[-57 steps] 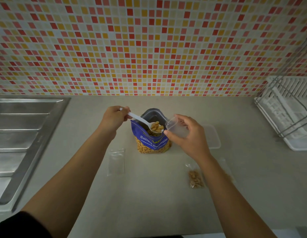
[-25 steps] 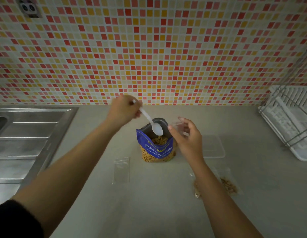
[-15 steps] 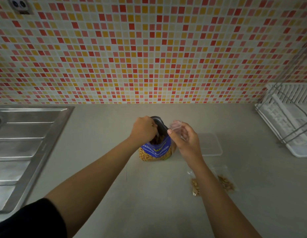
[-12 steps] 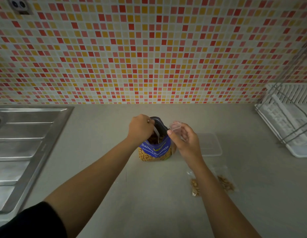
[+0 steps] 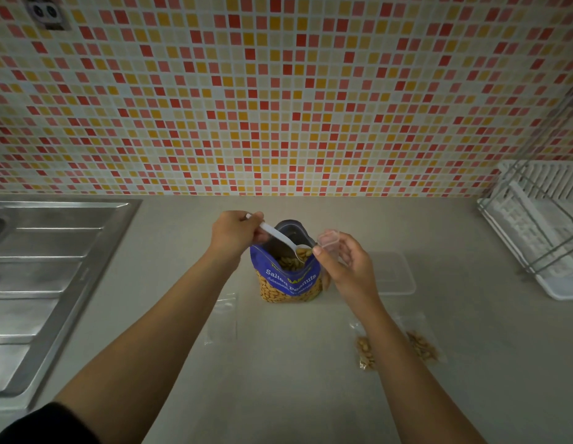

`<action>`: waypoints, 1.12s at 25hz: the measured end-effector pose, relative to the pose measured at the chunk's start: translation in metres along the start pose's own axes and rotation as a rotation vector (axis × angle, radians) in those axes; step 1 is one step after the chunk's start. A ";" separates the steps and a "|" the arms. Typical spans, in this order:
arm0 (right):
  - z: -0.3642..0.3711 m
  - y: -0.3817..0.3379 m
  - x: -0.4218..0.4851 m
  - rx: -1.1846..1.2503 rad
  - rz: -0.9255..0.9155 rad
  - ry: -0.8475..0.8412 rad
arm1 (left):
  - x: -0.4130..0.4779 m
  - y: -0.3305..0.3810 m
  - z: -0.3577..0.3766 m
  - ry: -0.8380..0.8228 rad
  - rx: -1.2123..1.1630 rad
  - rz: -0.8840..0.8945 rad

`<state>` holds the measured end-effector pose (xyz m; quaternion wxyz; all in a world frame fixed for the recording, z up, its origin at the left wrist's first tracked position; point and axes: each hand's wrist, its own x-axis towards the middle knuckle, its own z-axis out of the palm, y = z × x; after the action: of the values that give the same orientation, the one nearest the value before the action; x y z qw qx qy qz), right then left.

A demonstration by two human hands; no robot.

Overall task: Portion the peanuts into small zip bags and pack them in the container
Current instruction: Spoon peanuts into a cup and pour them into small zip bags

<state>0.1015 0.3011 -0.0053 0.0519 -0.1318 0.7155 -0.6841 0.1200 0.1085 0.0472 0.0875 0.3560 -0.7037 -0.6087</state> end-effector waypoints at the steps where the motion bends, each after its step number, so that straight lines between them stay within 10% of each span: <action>1: 0.000 -0.002 0.000 0.001 0.001 0.003 | 0.002 -0.001 -0.003 0.002 -0.032 -0.017; 20: 0.026 -0.023 0.003 -0.688 -0.256 0.091 | 0.007 0.044 -0.052 0.078 -0.241 0.036; 28: 0.037 -0.033 0.004 -0.511 -0.195 0.107 | -0.040 0.084 -0.033 -0.014 0.355 0.700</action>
<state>0.1113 0.2635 0.0259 -0.0870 -0.1728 0.8504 -0.4893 0.1347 0.1074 0.1450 0.2221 0.0999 -0.8775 -0.4131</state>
